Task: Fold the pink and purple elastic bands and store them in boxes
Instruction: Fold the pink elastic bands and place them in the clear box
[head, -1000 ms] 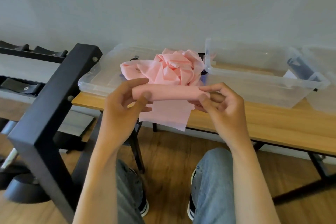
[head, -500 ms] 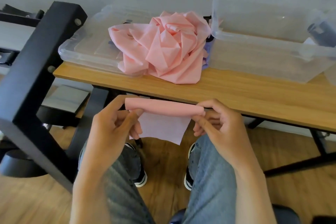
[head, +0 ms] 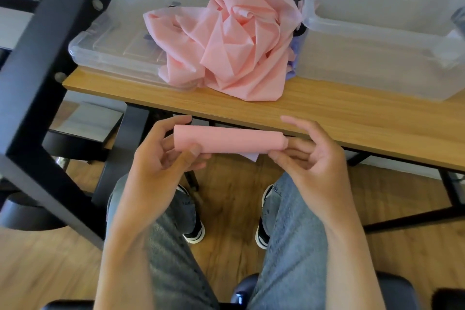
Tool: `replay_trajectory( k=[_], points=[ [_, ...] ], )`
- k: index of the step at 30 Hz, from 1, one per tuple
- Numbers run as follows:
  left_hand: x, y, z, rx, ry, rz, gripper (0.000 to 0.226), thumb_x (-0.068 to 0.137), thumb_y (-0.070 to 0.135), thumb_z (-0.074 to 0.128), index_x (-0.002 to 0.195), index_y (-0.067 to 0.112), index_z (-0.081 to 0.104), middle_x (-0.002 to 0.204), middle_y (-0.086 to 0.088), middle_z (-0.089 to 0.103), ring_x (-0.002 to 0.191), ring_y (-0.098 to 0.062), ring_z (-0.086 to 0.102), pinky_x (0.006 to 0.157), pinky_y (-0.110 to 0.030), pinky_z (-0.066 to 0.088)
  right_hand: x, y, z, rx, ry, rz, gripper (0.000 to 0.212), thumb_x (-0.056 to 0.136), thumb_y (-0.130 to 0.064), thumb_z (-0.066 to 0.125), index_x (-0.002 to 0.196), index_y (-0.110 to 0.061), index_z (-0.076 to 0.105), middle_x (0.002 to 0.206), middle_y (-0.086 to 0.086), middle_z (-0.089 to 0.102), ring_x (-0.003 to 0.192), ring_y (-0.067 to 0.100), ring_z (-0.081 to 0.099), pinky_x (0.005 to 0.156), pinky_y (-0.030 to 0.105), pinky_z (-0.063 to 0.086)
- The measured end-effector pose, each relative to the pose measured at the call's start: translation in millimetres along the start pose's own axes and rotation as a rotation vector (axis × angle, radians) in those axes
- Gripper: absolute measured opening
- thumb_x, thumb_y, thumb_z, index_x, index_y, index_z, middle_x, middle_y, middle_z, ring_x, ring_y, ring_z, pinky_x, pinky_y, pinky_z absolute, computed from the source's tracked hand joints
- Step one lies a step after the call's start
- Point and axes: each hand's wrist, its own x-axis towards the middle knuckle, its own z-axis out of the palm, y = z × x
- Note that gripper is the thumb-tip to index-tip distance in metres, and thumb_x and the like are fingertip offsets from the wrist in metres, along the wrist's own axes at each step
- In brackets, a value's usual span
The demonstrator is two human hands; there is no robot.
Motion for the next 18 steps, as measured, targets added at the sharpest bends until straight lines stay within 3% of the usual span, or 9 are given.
replay_trajectory(
  k=[2, 4, 10, 12, 15, 18],
  points=[
    [0.7, -3.0, -1.9, 0.07, -0.01, 0.005, 0.044, 0.085, 0.018, 0.068, 0.128, 0.018, 0.058, 0.114, 0.002, 0.075, 0.099, -0.018, 0.076, 0.082, -0.027, 0.062, 0.6, 2.4, -2.3, -0.059, -0.015, 0.013, 0.048, 0.089, -0.007, 0.078, 0.132, -0.025, 0.067, 0.108, -0.01, 0.079, 0.103, 0.007, 0.075, 0.093, 0.027, 0.059],
    [1.4, -6.0, -2.2, 0.147, -0.016, 0.003, 0.038, 0.084, 0.024, 0.068, 0.121, 0.017, 0.063, 0.11, 0.005, 0.076, 0.099, -0.016, 0.076, 0.084, -0.028, 0.062, 1.5, 5.8, -4.2, -0.155, -0.02, 0.0, 0.036, 0.091, -0.008, 0.077, 0.124, -0.021, 0.073, 0.107, -0.011, 0.079, 0.101, 0.004, 0.074, 0.092, 0.032, 0.061],
    [0.1, -4.3, -0.6, 0.212, -0.015, 0.004, 0.04, 0.084, 0.033, 0.066, 0.117, 0.01, 0.065, 0.074, 0.0, 0.075, 0.064, -0.018, 0.073, 0.065, -0.027, 0.062, 1.6, 8.0, -7.9, -0.231, -0.063, -0.033, 0.015, 0.098, -0.014, 0.068, 0.11, -0.022, 0.069, 0.083, -0.004, 0.076, 0.075, 0.014, 0.076, 0.069, 0.032, 0.062],
    [0.1, -4.5, 0.1, 0.185, -0.033, 0.002, 0.037, 0.086, 0.029, 0.066, 0.118, 0.011, 0.065, 0.076, 0.0, 0.075, 0.065, -0.018, 0.072, 0.064, -0.025, 0.061, 0.4, 3.9, -6.4, -0.149, -0.067, -0.042, 0.013, 0.1, -0.013, 0.065, 0.112, -0.019, 0.066, 0.082, 0.001, 0.076, 0.074, 0.018, 0.076, 0.067, 0.034, 0.062],
    [-0.6, -3.3, 2.7, 0.081, -0.068, -0.004, 0.035, 0.088, 0.021, 0.067, 0.122, 0.015, 0.063, 0.089, -0.003, 0.076, 0.072, -0.022, 0.073, 0.067, -0.027, 0.062, -0.7, -3.3, -5.5, 0.149, -0.065, -0.019, 0.021, 0.097, -0.003, 0.066, 0.118, -0.006, 0.063, 0.103, 0.011, 0.077, 0.092, 0.028, 0.078, 0.076, 0.039, 0.064],
    [-2.5, -0.7, 4.6, -0.02, -0.078, -0.009, 0.041, 0.089, 0.019, 0.066, 0.129, 0.017, 0.061, 0.106, -0.003, 0.075, 0.08, -0.024, 0.073, 0.07, -0.028, 0.063, -0.1, -7.3, -5.6, 0.239, -0.096, 0.001, 0.024, 0.095, -0.013, 0.068, 0.117, -0.003, 0.063, 0.112, 0.014, 0.076, 0.097, 0.033, 0.077, 0.082, 0.041, 0.064]
  ],
)
